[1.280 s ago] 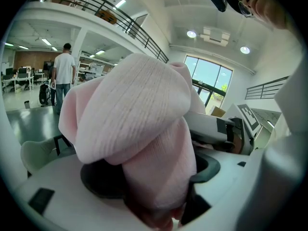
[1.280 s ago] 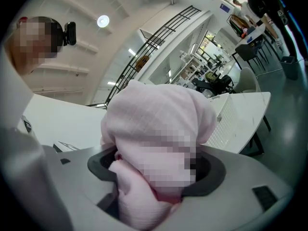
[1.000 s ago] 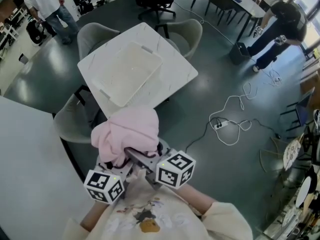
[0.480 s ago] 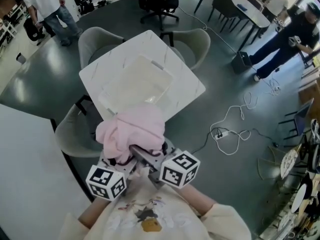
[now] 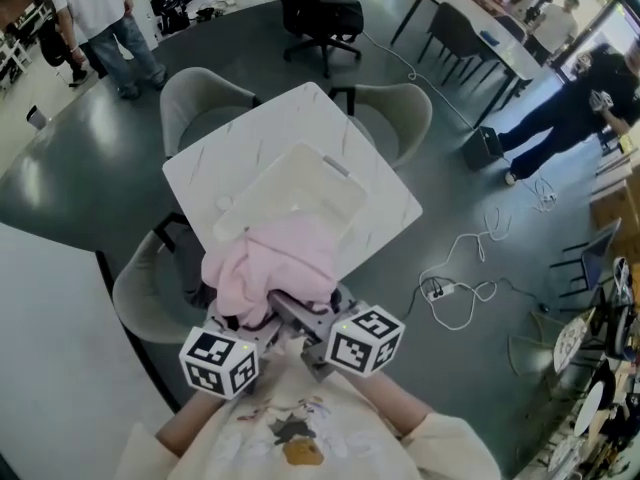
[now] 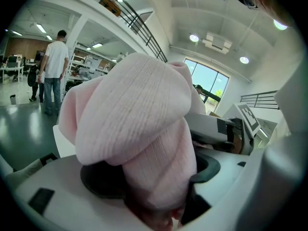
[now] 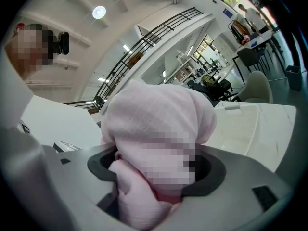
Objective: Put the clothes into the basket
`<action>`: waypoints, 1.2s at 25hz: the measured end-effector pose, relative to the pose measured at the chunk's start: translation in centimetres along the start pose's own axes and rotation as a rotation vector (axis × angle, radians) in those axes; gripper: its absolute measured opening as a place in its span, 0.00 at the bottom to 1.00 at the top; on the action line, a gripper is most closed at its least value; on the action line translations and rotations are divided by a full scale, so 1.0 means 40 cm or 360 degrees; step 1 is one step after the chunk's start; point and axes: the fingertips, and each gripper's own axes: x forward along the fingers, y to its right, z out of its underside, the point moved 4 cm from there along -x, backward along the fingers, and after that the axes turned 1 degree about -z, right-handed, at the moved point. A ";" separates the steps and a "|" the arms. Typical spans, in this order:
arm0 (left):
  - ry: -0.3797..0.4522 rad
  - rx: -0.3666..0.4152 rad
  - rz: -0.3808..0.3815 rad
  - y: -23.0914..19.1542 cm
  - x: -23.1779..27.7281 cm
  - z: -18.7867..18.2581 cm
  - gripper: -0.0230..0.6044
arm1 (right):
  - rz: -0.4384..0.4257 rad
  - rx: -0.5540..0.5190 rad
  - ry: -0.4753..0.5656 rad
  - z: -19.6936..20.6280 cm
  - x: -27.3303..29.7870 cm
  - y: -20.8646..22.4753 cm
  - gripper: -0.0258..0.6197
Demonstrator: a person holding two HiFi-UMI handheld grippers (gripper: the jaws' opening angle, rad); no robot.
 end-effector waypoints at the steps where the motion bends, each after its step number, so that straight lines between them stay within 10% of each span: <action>1: -0.0003 0.0000 0.0007 -0.015 0.002 -0.007 0.62 | 0.0005 0.0001 0.0006 -0.003 0.015 0.001 0.56; 30: -0.0043 -0.0004 0.0162 -0.222 0.175 -0.109 0.62 | 0.0196 0.0038 0.0051 -0.091 0.224 0.147 0.56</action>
